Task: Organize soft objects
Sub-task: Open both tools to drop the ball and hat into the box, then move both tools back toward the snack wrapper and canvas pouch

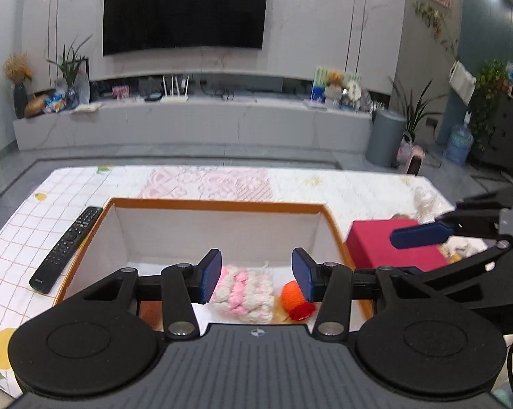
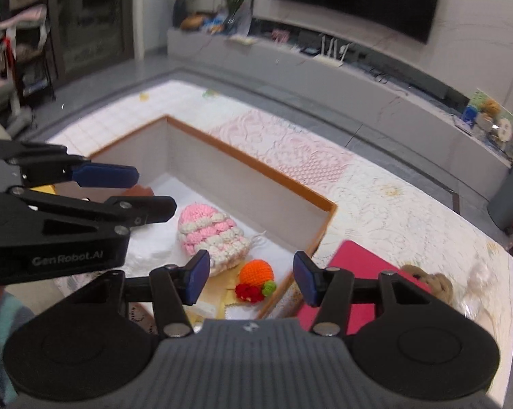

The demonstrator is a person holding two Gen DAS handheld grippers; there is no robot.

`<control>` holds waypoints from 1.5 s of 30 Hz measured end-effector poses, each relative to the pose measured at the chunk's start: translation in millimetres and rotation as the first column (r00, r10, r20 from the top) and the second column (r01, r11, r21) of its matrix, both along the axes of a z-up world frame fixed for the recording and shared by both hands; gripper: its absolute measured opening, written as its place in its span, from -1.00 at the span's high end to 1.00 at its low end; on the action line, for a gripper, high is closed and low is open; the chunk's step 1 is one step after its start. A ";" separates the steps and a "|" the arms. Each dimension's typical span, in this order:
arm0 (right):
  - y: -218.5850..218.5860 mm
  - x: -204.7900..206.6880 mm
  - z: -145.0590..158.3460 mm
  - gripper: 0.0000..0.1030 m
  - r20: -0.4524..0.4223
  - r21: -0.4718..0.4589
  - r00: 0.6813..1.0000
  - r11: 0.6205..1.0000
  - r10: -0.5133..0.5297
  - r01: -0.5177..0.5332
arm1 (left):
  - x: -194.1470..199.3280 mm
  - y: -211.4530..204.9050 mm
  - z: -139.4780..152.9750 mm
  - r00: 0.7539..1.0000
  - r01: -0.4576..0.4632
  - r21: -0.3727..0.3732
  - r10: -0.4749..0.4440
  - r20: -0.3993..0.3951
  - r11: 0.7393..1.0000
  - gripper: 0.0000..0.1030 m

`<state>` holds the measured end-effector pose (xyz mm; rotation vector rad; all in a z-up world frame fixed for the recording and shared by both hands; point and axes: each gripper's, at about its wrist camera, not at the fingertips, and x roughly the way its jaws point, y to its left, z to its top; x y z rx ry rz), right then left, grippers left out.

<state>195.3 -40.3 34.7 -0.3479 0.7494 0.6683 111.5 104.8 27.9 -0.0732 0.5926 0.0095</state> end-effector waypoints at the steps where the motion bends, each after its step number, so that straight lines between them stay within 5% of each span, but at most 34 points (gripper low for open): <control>1: -7.5 -6.2 2.6 -0.06 0.009 0.013 1.000 1.000 -0.015 0.015 | -3.5 -3.4 2.1 1.000 0.002 -0.004 -0.001 0.012 1.000 -0.08; 14: -119.4 -53.1 2.3 -0.15 0.033 0.073 0.965 0.964 -0.260 0.257 | -31.9 -88.0 -3.2 0.995 0.101 0.052 -0.102 0.011 0.994 -0.08; 28: -232.7 -53.9 -34.1 -0.16 -0.067 0.063 0.840 0.838 -0.539 0.542 | -16.1 -171.6 -24.6 0.961 0.268 0.058 -0.263 -0.082 0.962 -0.06; 35: -274.8 -39.6 -51.6 -0.16 -0.107 0.079 0.804 0.801 -0.585 0.593 | 4.7 -212.2 -35.7 0.926 0.369 0.107 -0.355 -0.130 0.923 0.01; 41: -294.7 -19.2 -63.7 -0.16 -0.129 0.078 0.807 0.806 -0.576 0.587 | 29.5 -241.3 -44.3 0.892 0.442 0.150 -0.417 -0.174 0.884 0.01; 45: -306.1 -3.7 -71.9 -0.16 -0.140 0.063 0.811 0.812 -0.569 0.581 | 50.9 -255.9 -51.7 0.884 0.446 0.112 -0.417 -0.212 0.888 0.01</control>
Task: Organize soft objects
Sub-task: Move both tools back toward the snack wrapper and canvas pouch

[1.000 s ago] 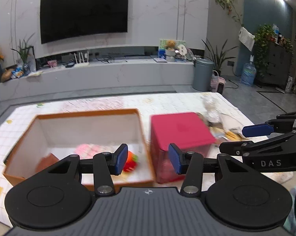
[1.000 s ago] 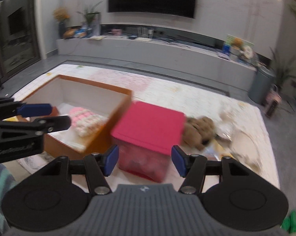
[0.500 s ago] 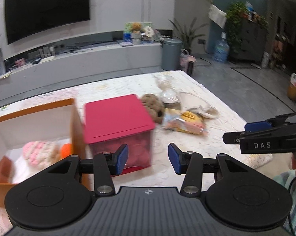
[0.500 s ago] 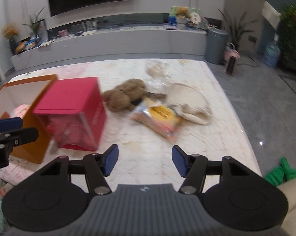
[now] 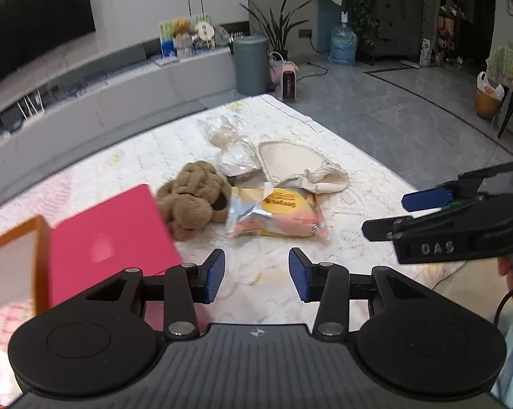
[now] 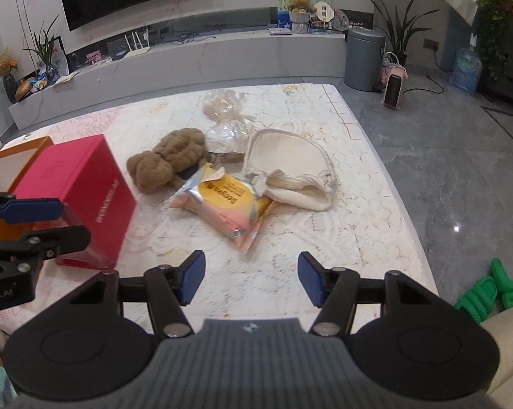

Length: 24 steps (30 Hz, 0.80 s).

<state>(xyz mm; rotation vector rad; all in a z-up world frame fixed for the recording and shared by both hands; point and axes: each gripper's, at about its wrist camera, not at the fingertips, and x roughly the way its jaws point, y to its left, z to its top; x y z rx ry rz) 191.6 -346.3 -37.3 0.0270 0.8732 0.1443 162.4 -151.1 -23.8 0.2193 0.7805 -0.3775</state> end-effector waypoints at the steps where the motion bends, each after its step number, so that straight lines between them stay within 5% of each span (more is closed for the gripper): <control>1: -2.8 4.2 -2.4 -0.16 -0.002 -0.006 1.000 1.000 0.003 -0.003 | 4.4 -2.3 -1.4 1.000 -0.005 -0.016 0.005 -0.014 1.000 0.01; 11: -29.5 50.6 -24.6 -0.16 -0.047 -0.091 0.998 0.995 0.036 -0.041 | 51.2 -31.1 -32.0 0.980 -0.173 -0.163 0.153 -0.127 0.971 -0.17; 16: -43.4 77.6 -29.3 -0.19 -0.042 -0.092 0.998 0.995 0.035 -0.039 | 72.5 -28.9 -53.8 0.928 -0.352 -0.255 0.300 -0.223 0.901 -0.29; 18: -46.4 87.9 -31.2 -0.34 -0.035 -0.084 0.998 0.995 0.044 -0.047 | 79.1 -26.5 -61.1 0.899 -0.418 -0.275 0.351 -0.263 0.866 -0.30; 24: -52.5 114.6 -38.4 -0.41 -0.033 -0.034 0.997 0.997 0.069 -0.070 | 90.5 -19.5 -72.9 0.853 -0.515 -0.332 0.434 -0.290 0.791 -0.38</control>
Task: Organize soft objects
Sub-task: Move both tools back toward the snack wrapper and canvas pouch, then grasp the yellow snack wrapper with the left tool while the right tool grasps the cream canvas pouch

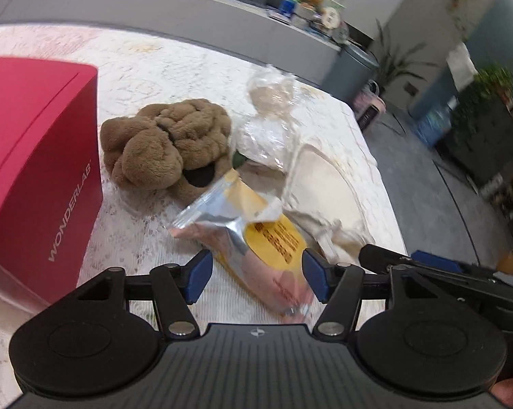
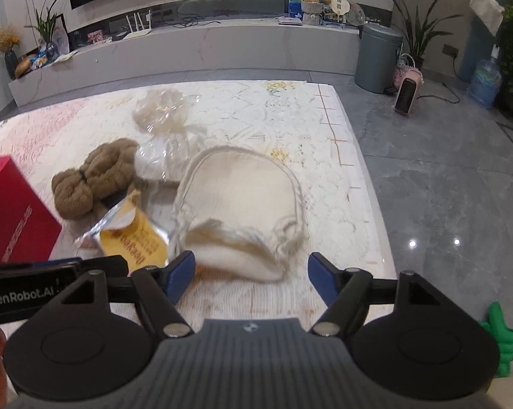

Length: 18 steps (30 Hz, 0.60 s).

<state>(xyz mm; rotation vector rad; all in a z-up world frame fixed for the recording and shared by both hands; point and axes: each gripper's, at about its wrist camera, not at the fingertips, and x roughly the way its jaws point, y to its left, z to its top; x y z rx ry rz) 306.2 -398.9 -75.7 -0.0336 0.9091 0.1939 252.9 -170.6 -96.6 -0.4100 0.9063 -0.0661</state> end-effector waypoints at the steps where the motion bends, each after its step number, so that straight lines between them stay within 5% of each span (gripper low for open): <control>1: -1.5 4.7 -0.8 -0.41 -0.003 0.012 1.000 1.000 -0.005 0.005 | 3.4 2.3 -3.0 1.000 -0.017 -0.020 0.017 -0.010 1.000 -0.38; 10: 6.0 40.8 -11.0 -0.65 -0.024 0.116 1.000 0.993 0.006 -0.003 | 10.7 5.2 -19.7 0.997 -0.054 -0.050 0.052 -0.052 0.997 -0.42; 18: 24.3 62.6 -43.6 -0.95 -0.128 0.020 0.992 1.000 0.005 -0.002 | 5.4 9.2 -19.7 0.998 -0.043 -0.025 0.041 -0.054 0.999 -0.45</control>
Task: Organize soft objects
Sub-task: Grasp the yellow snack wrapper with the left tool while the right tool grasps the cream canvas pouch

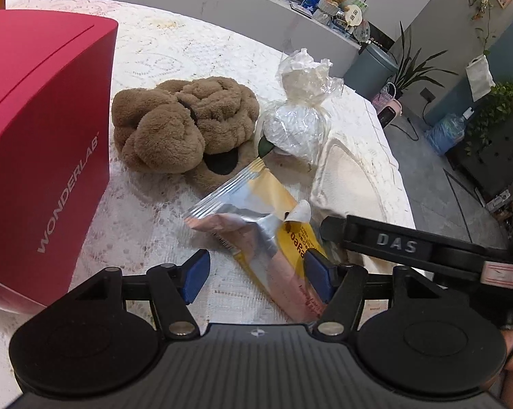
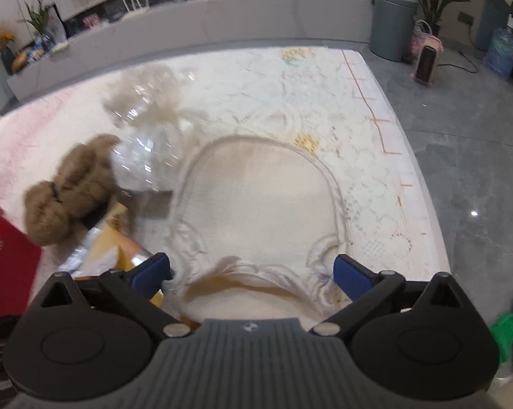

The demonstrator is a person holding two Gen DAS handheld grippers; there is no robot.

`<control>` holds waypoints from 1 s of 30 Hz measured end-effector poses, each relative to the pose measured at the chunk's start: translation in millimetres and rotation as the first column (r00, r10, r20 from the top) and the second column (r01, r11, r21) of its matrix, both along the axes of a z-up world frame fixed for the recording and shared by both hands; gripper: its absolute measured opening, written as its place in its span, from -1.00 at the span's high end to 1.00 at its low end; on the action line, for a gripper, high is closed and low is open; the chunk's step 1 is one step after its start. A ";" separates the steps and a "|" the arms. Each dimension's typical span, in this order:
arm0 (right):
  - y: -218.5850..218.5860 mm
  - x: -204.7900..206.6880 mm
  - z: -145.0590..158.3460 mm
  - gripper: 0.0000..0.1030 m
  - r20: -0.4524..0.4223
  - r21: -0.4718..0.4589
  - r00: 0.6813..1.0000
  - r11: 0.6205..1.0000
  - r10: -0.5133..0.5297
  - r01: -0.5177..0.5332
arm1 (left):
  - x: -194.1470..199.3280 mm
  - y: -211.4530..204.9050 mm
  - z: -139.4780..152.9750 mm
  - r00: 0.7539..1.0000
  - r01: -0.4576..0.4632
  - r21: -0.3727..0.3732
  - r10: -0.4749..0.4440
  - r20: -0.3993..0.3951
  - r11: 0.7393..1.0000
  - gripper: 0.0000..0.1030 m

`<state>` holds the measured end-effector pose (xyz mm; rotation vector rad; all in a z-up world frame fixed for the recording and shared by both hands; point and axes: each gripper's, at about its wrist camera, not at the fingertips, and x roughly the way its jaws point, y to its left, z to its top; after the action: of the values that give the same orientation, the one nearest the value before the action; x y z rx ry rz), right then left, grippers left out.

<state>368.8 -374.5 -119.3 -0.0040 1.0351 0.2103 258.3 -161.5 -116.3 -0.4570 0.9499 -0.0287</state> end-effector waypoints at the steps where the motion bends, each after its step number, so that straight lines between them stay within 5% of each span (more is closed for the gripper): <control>1: -0.1 1.3 -3.1 -0.95 -0.012 -0.010 1.000 1.000 -0.006 0.006 | 0.1 0.7 -0.8 1.000 0.000 -0.004 0.000 -0.002 1.000 -0.45; 4: -4.2 1.5 -5.7 -0.94 -0.015 0.010 1.000 1.000 -0.025 0.026 | -0.1 0.7 -0.4 1.000 -0.001 -0.011 0.001 -0.002 1.000 -0.45; 7: -6.6 -0.8 -4.7 -0.73 -0.001 0.006 1.000 1.000 -0.023 0.023 | 2.6 -0.3 -1.0 1.000 0.001 -0.024 -0.001 -0.001 1.000 -0.49; 15: -0.8 -14.9 15.4 0.69 0.076 -0.064 0.997 0.998 0.024 -0.019 | 10.7 -6.3 -2.3 1.000 -0.001 -0.018 0.001 0.017 1.000 -0.43; 16: 1.4 -17.2 19.5 0.71 0.075 -0.048 0.996 0.998 0.038 -0.034 | 10.6 -6.5 -2.1 1.000 -0.003 -0.015 0.004 0.020 1.000 -0.24; 23: 6.0 -30.9 10.5 0.76 0.038 0.032 0.996 0.996 0.079 -0.080 | 13.6 -4.3 -2.1 0.999 0.007 0.005 -0.007 0.038 1.000 0.06; 30: 17.8 -41.8 17.9 0.76 0.093 -0.051 0.992 0.996 0.080 -0.075 | 8.5 -7.7 9.3 0.995 0.048 0.033 -0.051 0.084 0.998 0.41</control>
<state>327.1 -356.7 -101.3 -0.0962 0.9459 0.2538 266.9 -169.2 -107.0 -0.4009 0.8770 -0.0778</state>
